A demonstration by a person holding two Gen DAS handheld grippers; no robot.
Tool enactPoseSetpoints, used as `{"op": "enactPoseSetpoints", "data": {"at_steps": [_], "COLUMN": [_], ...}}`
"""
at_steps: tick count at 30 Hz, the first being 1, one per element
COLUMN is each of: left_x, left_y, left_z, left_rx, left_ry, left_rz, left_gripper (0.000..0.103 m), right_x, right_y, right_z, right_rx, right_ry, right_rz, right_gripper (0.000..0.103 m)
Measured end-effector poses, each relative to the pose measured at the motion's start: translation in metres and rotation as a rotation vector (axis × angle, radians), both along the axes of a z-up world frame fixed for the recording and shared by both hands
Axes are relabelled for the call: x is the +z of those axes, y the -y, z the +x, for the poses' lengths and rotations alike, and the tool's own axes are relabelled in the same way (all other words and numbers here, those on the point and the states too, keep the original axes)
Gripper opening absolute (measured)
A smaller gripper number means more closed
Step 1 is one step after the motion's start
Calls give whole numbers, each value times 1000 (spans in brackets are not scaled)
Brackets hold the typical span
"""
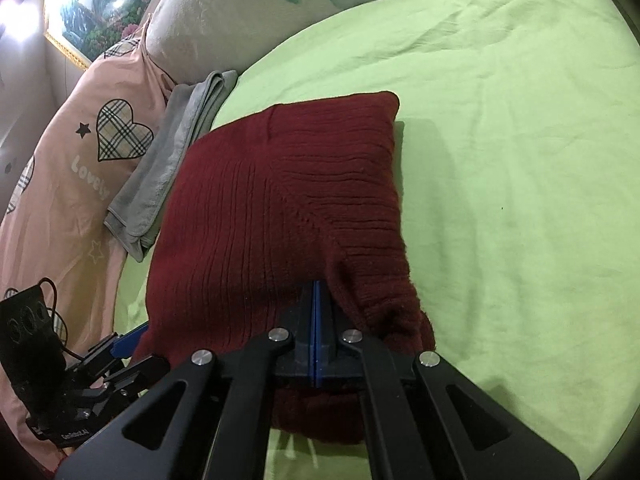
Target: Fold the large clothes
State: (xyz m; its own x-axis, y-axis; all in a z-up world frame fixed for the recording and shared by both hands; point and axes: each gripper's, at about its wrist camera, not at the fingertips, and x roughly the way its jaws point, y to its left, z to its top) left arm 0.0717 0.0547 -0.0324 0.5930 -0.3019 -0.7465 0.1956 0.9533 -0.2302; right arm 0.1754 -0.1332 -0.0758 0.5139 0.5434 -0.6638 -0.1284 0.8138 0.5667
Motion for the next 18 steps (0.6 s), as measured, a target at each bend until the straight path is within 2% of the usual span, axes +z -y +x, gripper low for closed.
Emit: {"op": "enactPoseSetpoints", "data": {"at_steps": [6, 8, 10, 12, 14, 15, 17, 18], "left_x": [2, 13, 26, 33, 32, 30, 13, 5], "left_y": [-2, -11, -26, -36, -37, -35, -23, -19], "left_z": [0, -6, -16, -26, -29, -27, -17, -12], "left_rx": [1, 11, 12, -13, -48, -58, -63, -62], "left_ry": [5, 21, 48, 75, 81, 70, 11, -14], "left_rz": [-13, -69, -162, -268, -334, -338, -269, -251], "left_gripper": [54, 54, 48, 45, 39, 38, 38, 33], "right_x": [2, 11, 24, 36, 40, 39, 30, 22], "right_y": [-3, -4, -5, -9, -14, -17, -22, -21], "right_z": [-1, -6, -14, -21, -24, -24, -23, -21], "right_rx": [-4, 1, 11, 34, 62, 66, 54, 41], "right_ry": [-7, 3, 38, 76, 89, 84, 54, 27], "right_rz": [2, -4, -10, -6, -3, -16, -77, -97], "right_gripper": [0, 1, 2, 3, 3, 3, 3, 2]}}
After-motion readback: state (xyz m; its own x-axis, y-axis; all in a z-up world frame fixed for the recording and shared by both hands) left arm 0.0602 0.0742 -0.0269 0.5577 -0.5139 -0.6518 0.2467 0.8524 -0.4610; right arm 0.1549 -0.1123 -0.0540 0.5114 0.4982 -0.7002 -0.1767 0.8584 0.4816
